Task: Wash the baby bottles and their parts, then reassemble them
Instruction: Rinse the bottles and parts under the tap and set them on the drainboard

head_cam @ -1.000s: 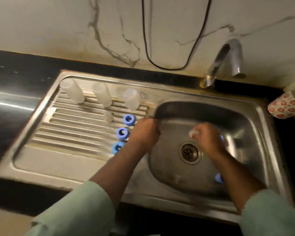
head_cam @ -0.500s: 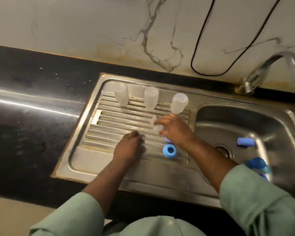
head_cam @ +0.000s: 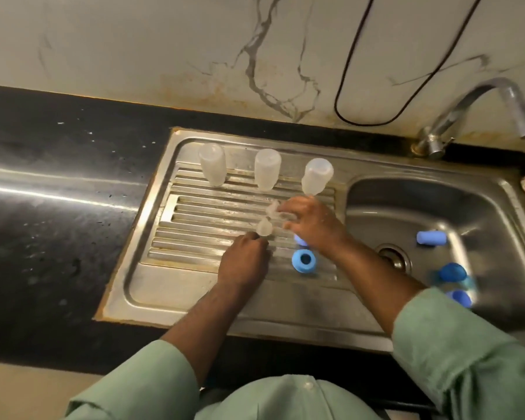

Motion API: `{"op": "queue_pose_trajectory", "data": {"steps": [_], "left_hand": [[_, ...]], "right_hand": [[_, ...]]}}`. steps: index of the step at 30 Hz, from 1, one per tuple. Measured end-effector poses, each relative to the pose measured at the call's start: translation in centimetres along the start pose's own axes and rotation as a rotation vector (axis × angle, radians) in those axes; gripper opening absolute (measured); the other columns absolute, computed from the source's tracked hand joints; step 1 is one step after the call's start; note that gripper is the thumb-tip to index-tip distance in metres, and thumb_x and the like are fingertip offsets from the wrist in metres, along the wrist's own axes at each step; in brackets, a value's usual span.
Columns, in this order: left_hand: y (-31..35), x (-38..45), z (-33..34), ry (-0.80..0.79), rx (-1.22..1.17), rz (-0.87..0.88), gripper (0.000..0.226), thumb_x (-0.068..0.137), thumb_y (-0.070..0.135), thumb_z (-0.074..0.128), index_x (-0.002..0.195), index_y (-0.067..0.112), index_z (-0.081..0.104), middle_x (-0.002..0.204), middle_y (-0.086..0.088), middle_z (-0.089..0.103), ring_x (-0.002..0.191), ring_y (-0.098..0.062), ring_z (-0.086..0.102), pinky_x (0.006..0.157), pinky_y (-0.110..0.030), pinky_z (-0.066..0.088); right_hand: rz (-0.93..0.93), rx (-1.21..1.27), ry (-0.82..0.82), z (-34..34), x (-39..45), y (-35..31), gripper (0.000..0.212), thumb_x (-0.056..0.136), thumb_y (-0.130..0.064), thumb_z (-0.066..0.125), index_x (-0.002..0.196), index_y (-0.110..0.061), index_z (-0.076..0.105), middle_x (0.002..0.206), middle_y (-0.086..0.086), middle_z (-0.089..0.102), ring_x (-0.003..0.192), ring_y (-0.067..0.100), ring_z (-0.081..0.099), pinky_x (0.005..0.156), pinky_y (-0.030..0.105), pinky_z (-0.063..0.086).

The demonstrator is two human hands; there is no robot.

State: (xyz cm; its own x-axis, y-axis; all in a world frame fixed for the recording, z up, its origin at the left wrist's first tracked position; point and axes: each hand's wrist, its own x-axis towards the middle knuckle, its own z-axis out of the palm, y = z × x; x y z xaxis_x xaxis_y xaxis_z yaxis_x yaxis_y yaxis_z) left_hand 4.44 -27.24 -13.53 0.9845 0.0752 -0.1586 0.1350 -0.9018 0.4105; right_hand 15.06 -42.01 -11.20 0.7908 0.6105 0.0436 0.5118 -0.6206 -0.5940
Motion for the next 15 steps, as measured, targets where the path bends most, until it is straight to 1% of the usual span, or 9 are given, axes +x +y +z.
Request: {"op": "queue_pose_trajectory", "data": {"steps": [1,3,5,7,9,10,11,13,15], "left_hand": [[1.0,-0.1,-0.1,0.008,-0.008,0.011,0.027,0.100,0.027,0.052,0.115,0.013,0.070,0.116,-0.007,0.063,0.110,-0.029,0.058,0.086,-0.040,0.048],[5.1,0.3,0.5,0.026,-0.034,0.107,0.022,0.099,0.025,0.053,0.106,0.013,0.071,0.111,-0.007,0.064,0.106,-0.031,0.058,0.082,-0.041,0.047],[7.0,0.4,0.2,0.048,-0.089,0.169,0.021,0.098,0.023,0.054,0.100,0.010,0.071,0.108,-0.010,0.065,0.102,-0.034,0.058,0.077,-0.043,0.046],[11.0,0.9,1.6,0.002,-0.095,0.250,0.022,0.099,0.021,0.053,0.099,0.007,0.070,0.107,-0.012,0.064,0.103,-0.034,0.058,0.076,-0.043,0.046],[15.6,1.8,4.3,-0.098,-0.051,0.301,0.022,0.099,0.020,0.052,0.104,0.008,0.069,0.110,-0.012,0.062,0.106,-0.034,0.058,0.080,-0.041,0.046],[17.4,2.4,5.7,-0.161,-0.029,0.301,0.022,0.099,0.021,0.052,0.108,0.009,0.068,0.113,-0.012,0.061,0.109,-0.033,0.058,0.083,-0.040,0.048],[18.8,3.1,7.0,-0.222,-0.017,0.290,0.023,0.099,0.021,0.053,0.112,0.010,0.068,0.116,-0.012,0.060,0.111,-0.033,0.058,0.086,-0.040,0.049],[21.4,4.5,9.8,-0.345,0.011,0.233,0.024,0.099,0.020,0.055,0.119,0.011,0.065,0.122,-0.012,0.059,0.114,-0.032,0.059,0.092,-0.042,0.051],[23.1,5.8,12.4,-0.427,0.010,0.126,0.028,0.098,0.019,0.058,0.126,0.014,0.063,0.128,-0.012,0.058,0.117,-0.033,0.058,0.097,-0.045,0.051]], "right_hand": [[0.023,0.046,0.054,-1.3,-1.3,0.9,0.025,0.076,-0.004,0.074,0.099,-0.013,0.075,0.093,-0.004,0.068,0.085,0.010,0.059,0.077,0.015,0.043],[0.140,0.077,0.115,-5.1,-5.4,4.9,0.014,0.073,-0.003,0.075,0.084,-0.013,0.075,0.078,-0.003,0.069,0.072,0.010,0.061,0.069,0.020,0.045],[0.274,0.053,0.015,-6.4,-7.9,7.6,0.013,0.074,-0.003,0.075,0.077,-0.016,0.073,0.076,-0.001,0.070,0.071,0.010,0.061,0.068,0.026,0.046],[0.421,0.008,-0.184,-7.4,-10.9,11.2,0.019,0.075,-0.004,0.075,0.073,-0.022,0.069,0.074,-0.004,0.067,0.070,0.009,0.060,0.065,0.023,0.043],[0.526,-0.035,-0.389,-7.2,-13.7,15.7,0.016,0.078,-0.004,0.073,0.079,-0.020,0.070,0.077,-0.005,0.063,0.069,0.008,0.058,0.057,0.015,0.041],[0.569,-0.048,-0.475,-6.5,-14.9,17.7,0.014,0.079,-0.004,0.071,0.088,-0.015,0.072,0.079,-0.003,0.063,0.066,0.007,0.056,0.052,0.011,0.040],[0.636,-0.030,-0.550,-5.7,-15.6,19.4,0.019,0.081,-0.004,0.069,0.099,-0.012,0.071,0.081,0.000,0.062,0.062,0.007,0.055,0.049,0.010,0.040],[0.807,0.084,-0.695,-4.3,-16.7,22.4,0.030,0.086,-0.010,0.065,0.115,-0.015,0.062,0.084,0.005,0.063,0.061,0.011,0.056,0.050,0.018,0.046],[0.914,0.190,-0.825,-3.2,-17.0,24.6,0.037,0.089,-0.017,0.064,0.123,-0.023,0.052,0.086,0.006,0.064,0.064,0.014,0.059,0.048,0.022,0.049]]}}
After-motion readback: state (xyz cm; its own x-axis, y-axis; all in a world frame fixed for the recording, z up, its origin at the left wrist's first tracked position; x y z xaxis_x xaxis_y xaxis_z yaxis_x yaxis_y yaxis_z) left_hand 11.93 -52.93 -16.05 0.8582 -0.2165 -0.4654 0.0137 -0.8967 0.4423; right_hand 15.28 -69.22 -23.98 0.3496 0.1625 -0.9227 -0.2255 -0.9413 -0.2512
